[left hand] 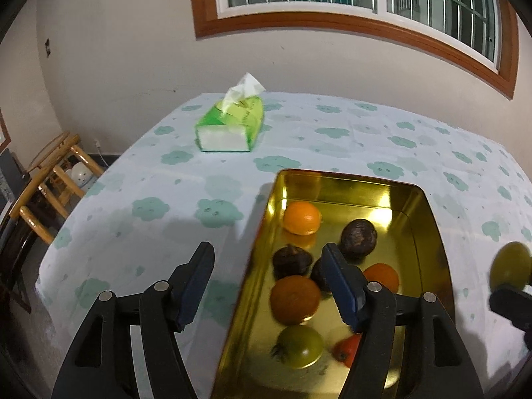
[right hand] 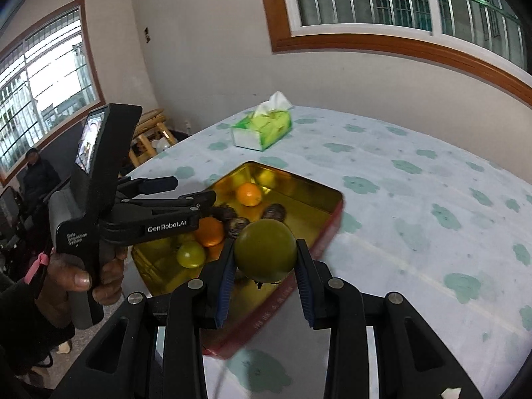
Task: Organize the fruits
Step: 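Carry the yellow-green tomato into the tray and open the right gripper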
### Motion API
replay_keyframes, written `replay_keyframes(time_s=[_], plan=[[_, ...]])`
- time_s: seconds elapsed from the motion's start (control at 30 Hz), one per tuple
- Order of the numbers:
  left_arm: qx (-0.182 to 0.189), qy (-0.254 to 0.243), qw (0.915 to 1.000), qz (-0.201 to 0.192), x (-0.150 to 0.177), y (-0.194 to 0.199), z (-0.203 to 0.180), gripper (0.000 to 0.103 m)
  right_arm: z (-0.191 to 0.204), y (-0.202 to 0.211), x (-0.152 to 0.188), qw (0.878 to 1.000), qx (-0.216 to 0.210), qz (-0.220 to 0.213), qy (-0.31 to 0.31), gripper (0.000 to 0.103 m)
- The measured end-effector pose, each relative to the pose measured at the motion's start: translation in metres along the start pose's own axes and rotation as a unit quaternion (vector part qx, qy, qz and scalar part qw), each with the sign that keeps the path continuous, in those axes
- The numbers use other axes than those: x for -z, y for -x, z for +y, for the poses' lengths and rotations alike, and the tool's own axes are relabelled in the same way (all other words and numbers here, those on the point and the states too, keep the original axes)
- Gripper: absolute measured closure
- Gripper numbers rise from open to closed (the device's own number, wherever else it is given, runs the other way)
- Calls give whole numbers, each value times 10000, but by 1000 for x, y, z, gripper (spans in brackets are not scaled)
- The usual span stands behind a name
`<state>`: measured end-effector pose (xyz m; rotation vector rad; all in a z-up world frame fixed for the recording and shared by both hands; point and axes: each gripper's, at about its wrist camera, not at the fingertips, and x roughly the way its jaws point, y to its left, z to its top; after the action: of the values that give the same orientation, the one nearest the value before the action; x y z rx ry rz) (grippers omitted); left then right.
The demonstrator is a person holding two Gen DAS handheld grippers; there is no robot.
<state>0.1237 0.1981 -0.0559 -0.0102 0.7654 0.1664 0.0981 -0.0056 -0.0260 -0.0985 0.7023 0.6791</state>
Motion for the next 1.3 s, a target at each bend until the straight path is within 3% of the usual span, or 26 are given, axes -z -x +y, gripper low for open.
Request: replay_keyframes(time_s=[0.33, 0.8, 1.07, 1.2, 1.3], plan=[[-84, 164, 9994, -276, 4, 10, 19, 35, 21, -46, 0, 9994, -238, 246, 10, 71], [-368, 174, 9966, -713, 11, 27, 28, 35, 30, -77, 2, 9992, -97, 371, 105, 68], [-399, 302, 9958, -765, 11, 36, 36, 29, 36, -73, -2, 9997, -6, 117, 193, 65], [-376, 333, 9955, -806, 12, 41, 37, 27, 41, -62, -6, 9994, 126, -169, 260, 58], [-334, 344, 9953, -836, 13, 45, 36, 25, 46, -47, -7, 9975, 385, -508, 319, 46]])
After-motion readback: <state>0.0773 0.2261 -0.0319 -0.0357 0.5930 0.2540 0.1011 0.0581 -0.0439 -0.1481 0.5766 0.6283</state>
